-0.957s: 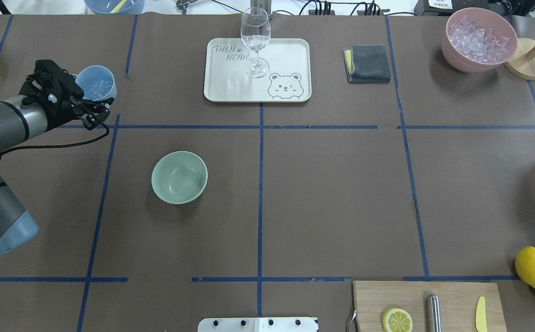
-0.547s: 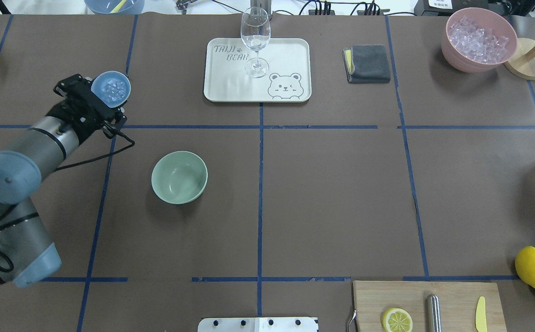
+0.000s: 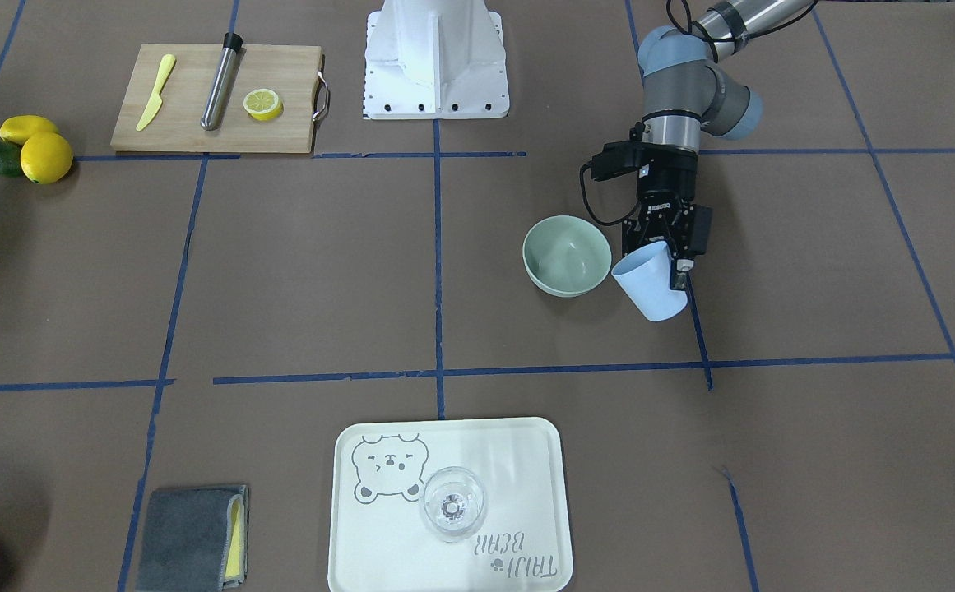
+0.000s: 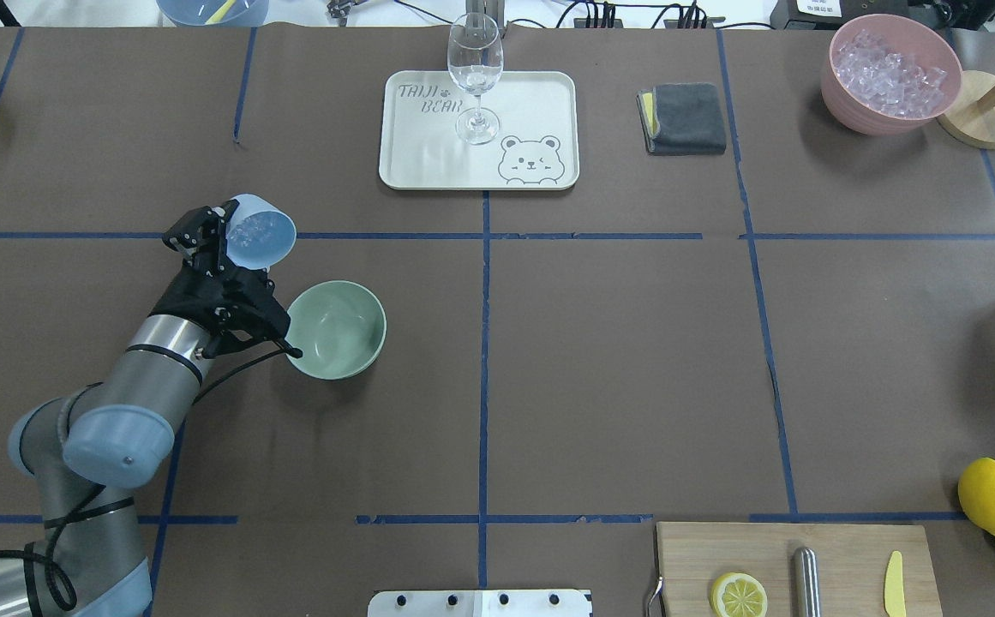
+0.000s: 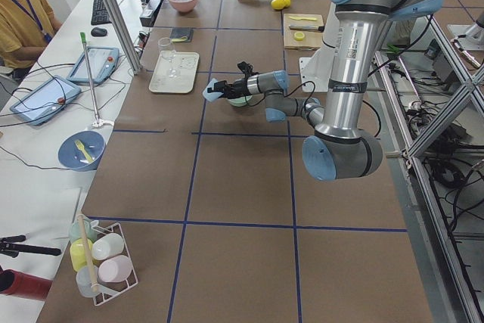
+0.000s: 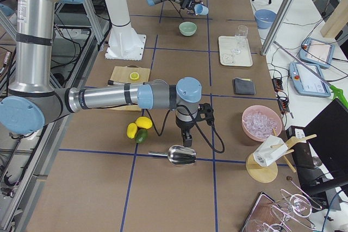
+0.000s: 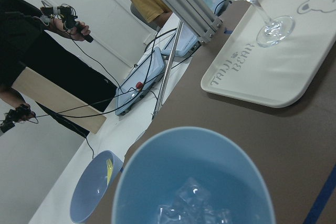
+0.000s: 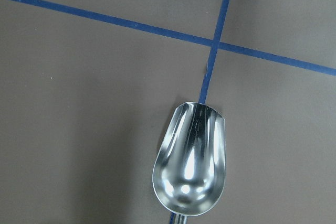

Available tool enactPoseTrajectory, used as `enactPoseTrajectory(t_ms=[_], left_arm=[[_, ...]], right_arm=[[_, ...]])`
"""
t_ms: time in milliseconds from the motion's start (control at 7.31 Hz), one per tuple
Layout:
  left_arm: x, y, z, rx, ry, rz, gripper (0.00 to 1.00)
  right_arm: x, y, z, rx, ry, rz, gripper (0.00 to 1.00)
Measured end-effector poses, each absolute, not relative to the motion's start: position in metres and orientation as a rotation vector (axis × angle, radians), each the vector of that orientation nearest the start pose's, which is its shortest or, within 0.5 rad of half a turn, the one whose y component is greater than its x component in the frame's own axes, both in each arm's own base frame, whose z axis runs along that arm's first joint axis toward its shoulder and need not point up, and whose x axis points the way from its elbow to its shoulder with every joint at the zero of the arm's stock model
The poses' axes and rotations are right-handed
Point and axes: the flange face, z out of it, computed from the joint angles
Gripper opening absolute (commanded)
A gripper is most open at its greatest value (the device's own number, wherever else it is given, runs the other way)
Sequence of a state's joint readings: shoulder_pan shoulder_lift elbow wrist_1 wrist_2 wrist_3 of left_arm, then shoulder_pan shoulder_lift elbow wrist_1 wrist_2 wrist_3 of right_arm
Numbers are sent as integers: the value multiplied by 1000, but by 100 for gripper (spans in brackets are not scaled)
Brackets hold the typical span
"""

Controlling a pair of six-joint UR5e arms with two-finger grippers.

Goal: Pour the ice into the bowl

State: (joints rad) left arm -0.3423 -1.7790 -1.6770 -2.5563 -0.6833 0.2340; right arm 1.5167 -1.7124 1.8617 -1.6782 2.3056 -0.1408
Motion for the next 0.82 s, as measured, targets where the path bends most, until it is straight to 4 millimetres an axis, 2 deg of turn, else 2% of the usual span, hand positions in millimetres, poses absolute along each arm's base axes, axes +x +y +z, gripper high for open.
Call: enactPoseTrajectory(t_ms=[273,820], left_arm=[[475,-361,368,1431,-304,770,0],[482,-356,367,1386,-599,1000,0]], right_arm=[[45,-432,597,69,-734,-194,100],[46,-431,599,62,-737,-188,100]])
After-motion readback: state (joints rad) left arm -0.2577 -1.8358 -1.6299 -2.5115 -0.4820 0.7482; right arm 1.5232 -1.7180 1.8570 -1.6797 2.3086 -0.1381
